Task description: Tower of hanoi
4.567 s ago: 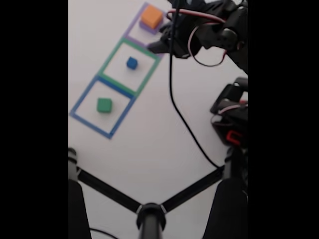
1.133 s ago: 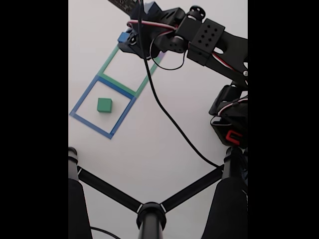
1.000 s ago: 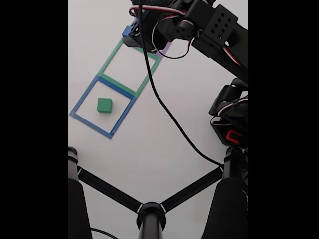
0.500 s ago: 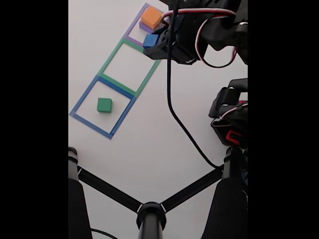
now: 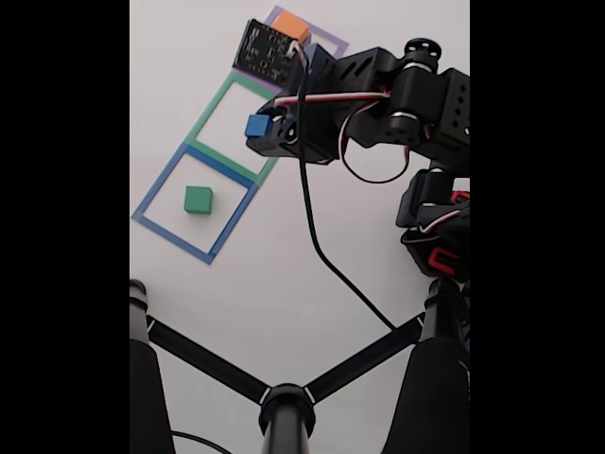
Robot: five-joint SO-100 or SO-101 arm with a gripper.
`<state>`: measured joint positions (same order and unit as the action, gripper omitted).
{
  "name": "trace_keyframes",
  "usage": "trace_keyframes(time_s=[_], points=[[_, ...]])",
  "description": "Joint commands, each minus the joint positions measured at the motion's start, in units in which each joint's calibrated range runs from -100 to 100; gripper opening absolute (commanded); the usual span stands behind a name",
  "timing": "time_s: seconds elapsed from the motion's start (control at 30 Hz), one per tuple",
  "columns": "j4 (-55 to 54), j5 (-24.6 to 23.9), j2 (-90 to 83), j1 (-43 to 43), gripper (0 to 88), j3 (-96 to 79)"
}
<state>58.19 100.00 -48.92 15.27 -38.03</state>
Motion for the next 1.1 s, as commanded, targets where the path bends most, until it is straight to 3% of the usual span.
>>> trace_keyframes(time_s=[0.0,0.2,0.47,0.83,1.07], points=[[-18.89,0.00,-2.04,1.70,1.6,-12.53],[-48.35,0.00,2.45,4.06,1.9,-30.53],[-73.28,0.00,14.63,6.88,2.1,-39.52],[-93.68,0.00,35.86,8.94,2.5,-36.52],[-98.86,0.00,46.92,8.94,2.6,-30.34]])
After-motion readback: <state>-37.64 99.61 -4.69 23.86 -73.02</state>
